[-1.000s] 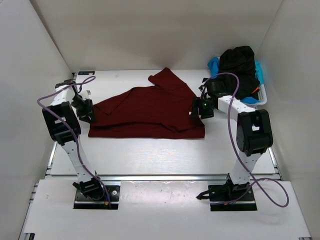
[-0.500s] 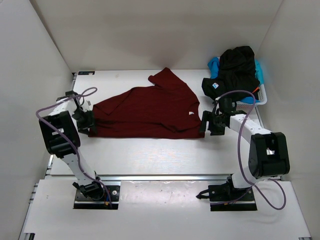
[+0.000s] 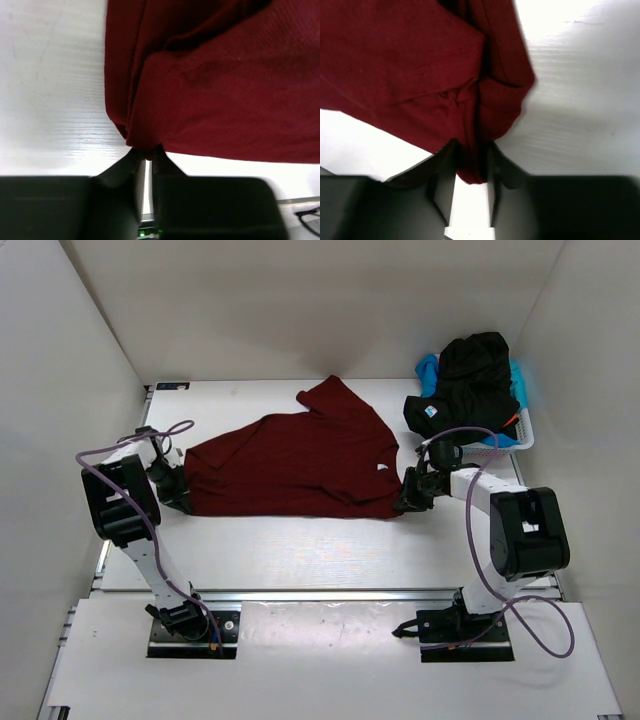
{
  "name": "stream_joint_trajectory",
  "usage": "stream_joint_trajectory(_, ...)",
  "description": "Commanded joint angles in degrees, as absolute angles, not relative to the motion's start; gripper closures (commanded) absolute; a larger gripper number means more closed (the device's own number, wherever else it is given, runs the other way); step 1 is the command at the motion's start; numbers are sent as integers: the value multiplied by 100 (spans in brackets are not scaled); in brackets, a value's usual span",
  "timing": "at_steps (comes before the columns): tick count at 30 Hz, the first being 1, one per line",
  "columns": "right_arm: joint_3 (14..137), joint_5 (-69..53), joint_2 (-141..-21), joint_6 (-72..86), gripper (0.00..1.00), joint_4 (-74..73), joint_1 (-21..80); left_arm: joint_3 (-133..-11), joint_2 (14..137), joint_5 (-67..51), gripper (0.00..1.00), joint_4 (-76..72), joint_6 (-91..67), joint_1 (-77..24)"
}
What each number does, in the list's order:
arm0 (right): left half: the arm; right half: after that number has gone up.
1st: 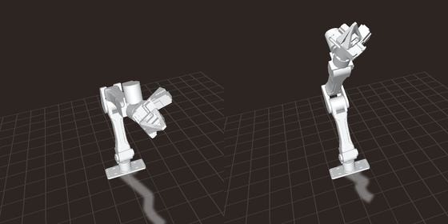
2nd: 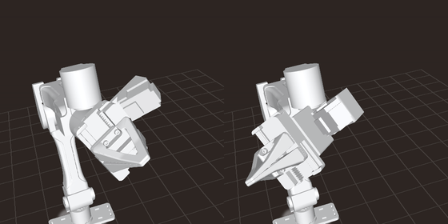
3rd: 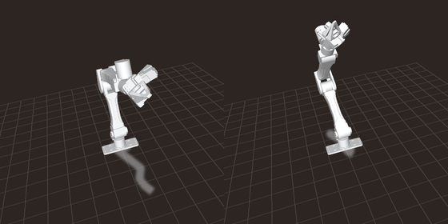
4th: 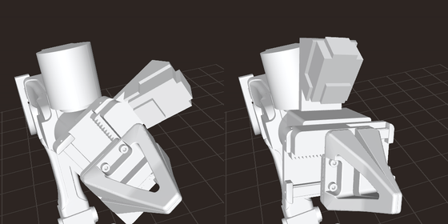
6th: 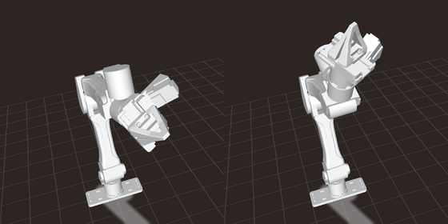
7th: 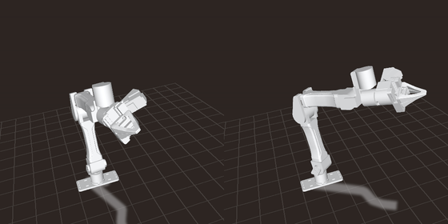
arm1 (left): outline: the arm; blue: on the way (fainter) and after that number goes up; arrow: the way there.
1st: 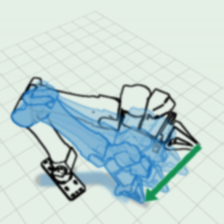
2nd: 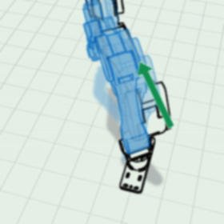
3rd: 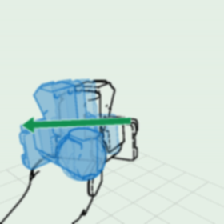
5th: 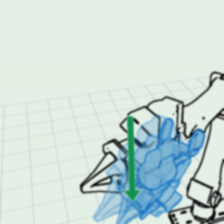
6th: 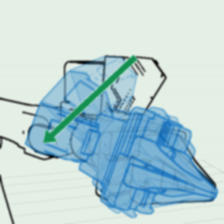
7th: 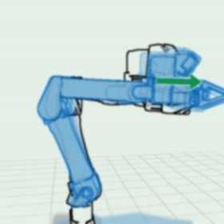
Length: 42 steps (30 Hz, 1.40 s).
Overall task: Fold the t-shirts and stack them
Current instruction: Fold the flattened tshirt in 1/3 of the way
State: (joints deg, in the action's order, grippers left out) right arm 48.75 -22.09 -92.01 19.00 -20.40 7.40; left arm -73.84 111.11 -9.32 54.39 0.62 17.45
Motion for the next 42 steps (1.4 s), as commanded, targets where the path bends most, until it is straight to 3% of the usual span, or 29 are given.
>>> stream_joint_trajectory(1, 4825, -2504, -9272, 2030, 84, -1802, 607, -7199, 11180, -1142, 90, 5028, 44, 1731)
stream_joint_trajectory(2, 4782, -2514, -9281, 2048, 97, -1828, 580, -7190, 11171, -1195, 97, 5045, 44, 1731)
stream_joint_trajectory(3, 4825, -2531, -9273, 2091, 100, -1872, 510, -7189, 11162, -1134, 100, 5054, 61, 1714)
stream_joint_trajectory(9, 4834, -2269, -8807, 1811, 100, -2564, 317, -6979, 10627, -1178, 100, 5475, 508, 1924)
stream_joint_trajectory(17, 3965, -1811, -7245, 2073, 100, -3760, 430, -6215, 9476, -282, 100, 6389, 1537, 1767)
stream_joint_trajectory(18, 3912, -1758, -7051, 2187, 96, -3910, 492, -6014, 9283, -212, 97, 6416, 1616, 1697)
stream_joint_trajectory(19, 3842, -1671, -6936, 2328, 92, -3981, 501, -5881, 9142, -115, 85, 6433, 1687, 1609)
stream_joint_trajectory(20, 3771, -1644, -6795, 2407, 78, -4182, 518, -5802, 9080, -88, 71, 6486, 1679, 1556)
stream_joint_trajectory(21, 3762, -1530, -6576, 2478, 64, -4279, 536, -5670, 8922, -44, 64, 6486, 1661, 1564)
stream_joint_trajectory(22, 3788, -1373, -6409, 2522, 52, -4359, 536, -5565, 8843, -27, 45, 6539, 1687, 1564)
stream_joint_trajectory(23, 3832, -1197, -6346, 2557, 47, -4516, 527, -5511, 8824, -79, 7, 6600, 1705, 1599)
stream_joint_trajectory(25, 4025, -1047, -6092, 2531, 34, -4640, 527, -5397, 8632, -97, 1, 6732, 1767, 1617)
stream_joint_trajectory(27, 4331, -1046, -6012, 2487, 35, -4641, 641, -5327, 8474, -45, 1, 6829, 1758, 1617)
stream_joint_trajectory(33, 4519, -1449, -6477, 3250, 41, -4072, 2484, -5528, 7946, 148, 2, 6680, 1442, 1512)
stream_joint_trajectory(36, 4325, -1669, -6907, 3559, 62, -3745, 2926, -5459, 7884, 193, 2, 6522, 1301, 1433)
stream_joint_trajectory(38, 4324, -1609, -7092, 3525, 97, -3743, 3005, -5388, 7831, 185, 1, 6495, 1292, 1397)
stream_joint_trajectory(42, 4490, -995, -7286, 3314, 100, -3796, 3252, -5221, 7831, 220, 2, 6416, 1292, 1398)
